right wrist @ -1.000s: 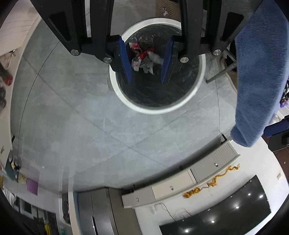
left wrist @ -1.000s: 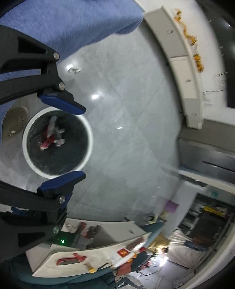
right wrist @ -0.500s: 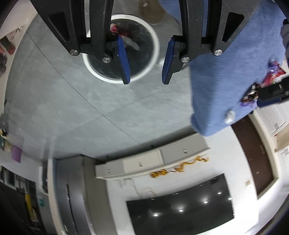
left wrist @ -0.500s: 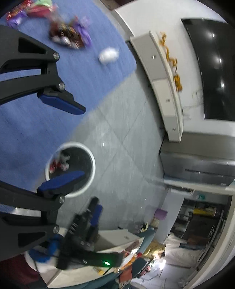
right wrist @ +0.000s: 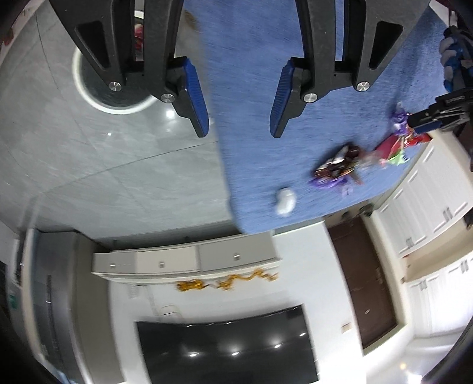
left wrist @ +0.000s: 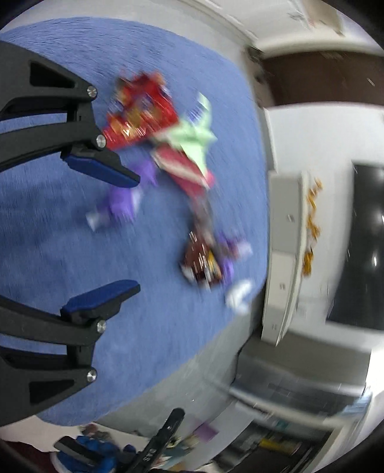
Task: Collect trash
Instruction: 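Grasp the purple wrapper with left tool while right tool grasps brown chocolate wrapper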
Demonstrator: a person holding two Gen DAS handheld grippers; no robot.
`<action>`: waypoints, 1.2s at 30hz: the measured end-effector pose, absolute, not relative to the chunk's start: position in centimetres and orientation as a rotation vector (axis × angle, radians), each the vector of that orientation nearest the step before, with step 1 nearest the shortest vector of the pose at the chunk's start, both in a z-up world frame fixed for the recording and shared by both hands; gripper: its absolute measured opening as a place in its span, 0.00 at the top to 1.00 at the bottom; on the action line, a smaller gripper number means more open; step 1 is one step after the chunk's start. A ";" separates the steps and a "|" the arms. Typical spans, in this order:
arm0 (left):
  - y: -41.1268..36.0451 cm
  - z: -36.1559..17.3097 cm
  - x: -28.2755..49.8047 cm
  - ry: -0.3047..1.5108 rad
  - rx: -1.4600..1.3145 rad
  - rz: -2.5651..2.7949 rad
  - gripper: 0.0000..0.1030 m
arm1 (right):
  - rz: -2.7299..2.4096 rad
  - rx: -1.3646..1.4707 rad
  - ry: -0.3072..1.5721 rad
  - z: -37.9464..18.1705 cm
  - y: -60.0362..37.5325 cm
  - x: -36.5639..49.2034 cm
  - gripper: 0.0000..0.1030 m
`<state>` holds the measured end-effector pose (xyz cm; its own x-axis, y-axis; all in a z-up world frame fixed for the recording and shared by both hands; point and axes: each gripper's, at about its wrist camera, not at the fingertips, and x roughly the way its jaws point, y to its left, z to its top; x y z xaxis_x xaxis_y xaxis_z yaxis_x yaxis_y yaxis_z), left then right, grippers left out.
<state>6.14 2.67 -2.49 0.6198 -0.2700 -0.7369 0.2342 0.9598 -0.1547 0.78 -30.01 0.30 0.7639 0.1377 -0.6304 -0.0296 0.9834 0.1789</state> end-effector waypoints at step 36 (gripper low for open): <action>4.5 -6.6 8.1 0.886 -0.151 -0.315 0.54 | 0.401 0.295 0.852 -4.0 -17.5 12.9 0.75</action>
<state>8.09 4.48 -6.62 0.5903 -0.3318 -0.7359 0.2079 0.9434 -0.2585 12.92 -17.54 -3.99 0.5914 0.4550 -0.6657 -0.2236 0.8858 0.4068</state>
